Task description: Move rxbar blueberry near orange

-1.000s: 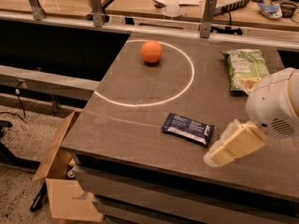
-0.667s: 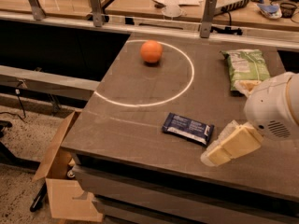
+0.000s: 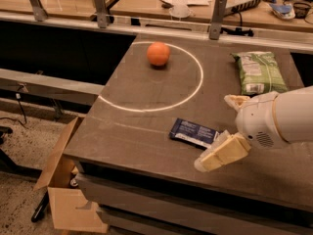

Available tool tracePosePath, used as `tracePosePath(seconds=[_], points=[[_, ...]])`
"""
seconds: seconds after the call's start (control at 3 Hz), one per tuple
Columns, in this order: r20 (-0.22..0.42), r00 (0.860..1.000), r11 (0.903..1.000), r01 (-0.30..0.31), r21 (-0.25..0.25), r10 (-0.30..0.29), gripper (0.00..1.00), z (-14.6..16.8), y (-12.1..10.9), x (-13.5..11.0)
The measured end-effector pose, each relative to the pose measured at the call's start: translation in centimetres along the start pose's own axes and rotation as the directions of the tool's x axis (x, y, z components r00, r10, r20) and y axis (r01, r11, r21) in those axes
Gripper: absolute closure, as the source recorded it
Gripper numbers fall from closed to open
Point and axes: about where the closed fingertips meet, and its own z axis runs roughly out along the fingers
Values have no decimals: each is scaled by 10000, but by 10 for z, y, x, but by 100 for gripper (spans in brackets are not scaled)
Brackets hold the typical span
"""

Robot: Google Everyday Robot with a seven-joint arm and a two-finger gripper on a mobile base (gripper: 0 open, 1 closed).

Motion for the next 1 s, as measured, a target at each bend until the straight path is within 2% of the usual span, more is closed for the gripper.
tracePosePath(seconds=[0.33, 1.0], points=[[73, 10000, 9999, -9, -146, 10, 0, 16, 1, 5], [157, 9990, 9986, -407, -325, 413, 5, 42, 2, 16]])
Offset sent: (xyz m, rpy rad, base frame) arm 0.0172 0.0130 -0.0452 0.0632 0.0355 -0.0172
